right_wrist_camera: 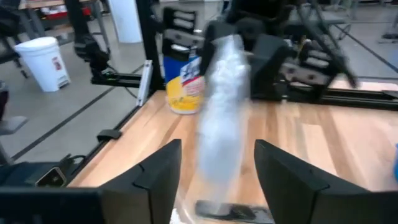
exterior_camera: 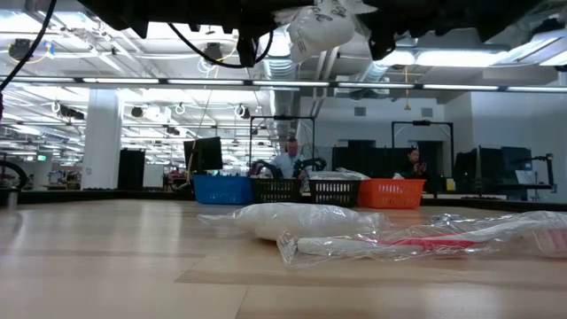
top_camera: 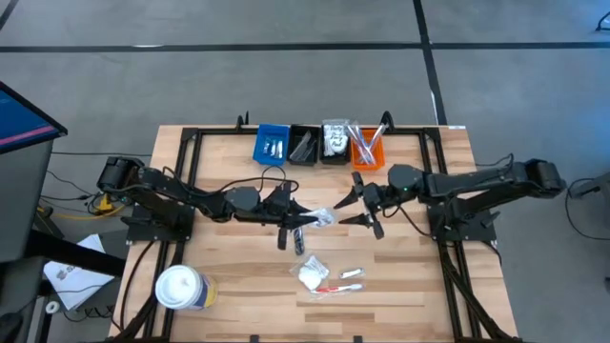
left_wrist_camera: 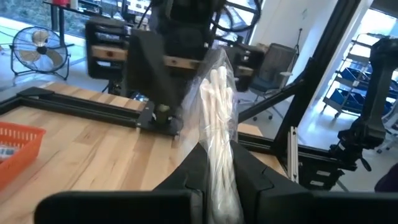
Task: Pick & Place Travel size toiletries
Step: Put the white vanity pack into the right black bin
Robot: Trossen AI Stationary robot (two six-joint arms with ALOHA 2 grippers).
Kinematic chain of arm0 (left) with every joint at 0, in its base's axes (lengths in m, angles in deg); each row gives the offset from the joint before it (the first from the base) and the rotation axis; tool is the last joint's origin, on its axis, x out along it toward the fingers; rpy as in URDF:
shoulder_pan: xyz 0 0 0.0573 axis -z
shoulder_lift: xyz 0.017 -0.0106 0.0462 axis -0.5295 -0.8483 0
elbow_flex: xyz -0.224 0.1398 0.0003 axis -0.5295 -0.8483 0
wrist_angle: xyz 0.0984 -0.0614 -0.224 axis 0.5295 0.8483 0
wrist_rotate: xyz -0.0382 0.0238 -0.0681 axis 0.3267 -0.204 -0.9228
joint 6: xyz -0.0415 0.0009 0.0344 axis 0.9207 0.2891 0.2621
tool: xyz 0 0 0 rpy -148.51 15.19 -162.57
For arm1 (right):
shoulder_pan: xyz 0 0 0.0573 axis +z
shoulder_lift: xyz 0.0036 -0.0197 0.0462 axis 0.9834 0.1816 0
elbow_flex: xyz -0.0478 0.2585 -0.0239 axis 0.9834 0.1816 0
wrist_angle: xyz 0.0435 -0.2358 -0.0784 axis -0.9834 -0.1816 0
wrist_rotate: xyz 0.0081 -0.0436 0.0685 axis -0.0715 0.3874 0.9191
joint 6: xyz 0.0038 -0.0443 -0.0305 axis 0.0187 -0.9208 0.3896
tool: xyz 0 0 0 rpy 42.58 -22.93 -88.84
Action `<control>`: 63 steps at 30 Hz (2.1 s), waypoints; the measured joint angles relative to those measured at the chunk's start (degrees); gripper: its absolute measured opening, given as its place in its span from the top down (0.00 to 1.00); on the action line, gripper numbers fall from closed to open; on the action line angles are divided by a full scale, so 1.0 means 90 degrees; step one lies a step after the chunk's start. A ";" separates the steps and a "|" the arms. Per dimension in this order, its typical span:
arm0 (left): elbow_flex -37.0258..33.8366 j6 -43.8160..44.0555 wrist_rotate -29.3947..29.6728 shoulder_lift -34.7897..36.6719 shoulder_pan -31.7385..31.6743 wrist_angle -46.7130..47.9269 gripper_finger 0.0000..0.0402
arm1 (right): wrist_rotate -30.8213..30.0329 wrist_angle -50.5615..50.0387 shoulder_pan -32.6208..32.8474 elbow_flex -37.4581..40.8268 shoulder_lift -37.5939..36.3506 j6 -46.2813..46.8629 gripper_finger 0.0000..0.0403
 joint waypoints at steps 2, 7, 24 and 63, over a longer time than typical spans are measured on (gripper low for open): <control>0.0000 0.0002 -0.0025 0.0000 0.0000 0.0084 0.94 | -0.0003 -0.0013 -0.0101 0.0000 -0.0012 0.0014 0.49; 0.0000 -0.0011 -0.0025 -0.0002 -0.0018 0.0197 0.94 | -0.0003 0.0026 -0.0248 -0.0015 -0.0113 0.0165 0.46; 0.0000 -0.0338 0.0448 -0.0002 -0.0007 0.0080 0.94 | 0.0002 0.0017 -0.0127 0.0000 0.0045 0.0163 0.51; -0.0005 -0.0348 0.0565 -0.0015 -0.0007 0.0035 0.94 | 0.0000 0.0537 -0.0132 -0.0051 0.0433 0.0010 0.79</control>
